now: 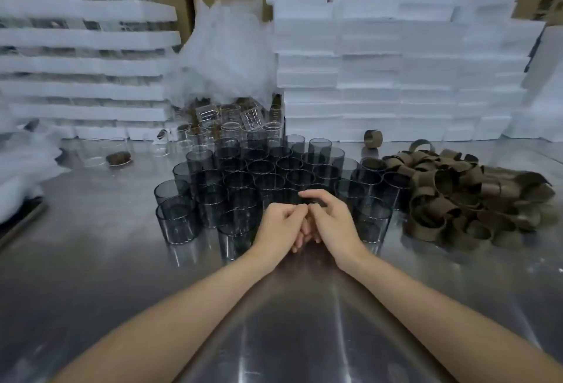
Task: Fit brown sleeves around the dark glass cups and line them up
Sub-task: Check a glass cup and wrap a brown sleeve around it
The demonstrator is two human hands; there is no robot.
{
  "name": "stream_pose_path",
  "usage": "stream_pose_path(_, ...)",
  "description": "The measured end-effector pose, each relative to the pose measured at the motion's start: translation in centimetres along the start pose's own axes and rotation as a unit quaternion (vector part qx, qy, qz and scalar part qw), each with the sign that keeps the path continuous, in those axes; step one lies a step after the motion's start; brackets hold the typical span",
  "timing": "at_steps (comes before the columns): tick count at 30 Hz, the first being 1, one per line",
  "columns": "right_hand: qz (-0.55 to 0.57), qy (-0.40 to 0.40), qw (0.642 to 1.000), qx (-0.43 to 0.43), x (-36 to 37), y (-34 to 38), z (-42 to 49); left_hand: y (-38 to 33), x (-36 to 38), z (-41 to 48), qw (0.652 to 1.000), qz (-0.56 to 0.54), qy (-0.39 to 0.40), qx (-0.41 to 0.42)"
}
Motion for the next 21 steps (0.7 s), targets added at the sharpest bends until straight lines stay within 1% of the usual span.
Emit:
stream_pose_path(5, -0.05, 0.03, 0.998, -0.028, 0.3, 0.3, 0.0, -0.1, -0.4, -0.2, 1.0, -0.012, 0.021, 0.002)
stream_pose_path(8, -0.097, 0.067, 0.991, -0.06, 0.9, 1.0, -0.5, -0.1, -1.4, -0.1, 1.0, 0.0, 0.019, 0.007)
stream_pose_path(11, -0.124, 0.076, 0.986, -0.077, 1.4, 1.4, -1.0, 0.0, -2.5, -0.1, 1.0, 0.006, 0.02, 0.012)
stream_pose_path(18, -0.116, 0.073, 0.983, -0.12, 1.3, 2.1, -1.4, -0.8, -2.5, -0.8, 0.998, 0.015, 0.044, 0.05)
stream_pose_path(21, -0.105, 0.066, 0.98, -0.153, 1.1, 2.6, -1.8, -1.2, -2.4, -1.4, 0.996, 0.005, 0.036, 0.079)
Point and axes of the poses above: each hand's wrist, its own z-axis towards the middle knuckle, its own x-axis out of the palm, y = z × x, the point moved 7 cm from there along z, towards the middle knuckle, and after that the axes turned 6 degrees about -x, right-handed, at the moved point
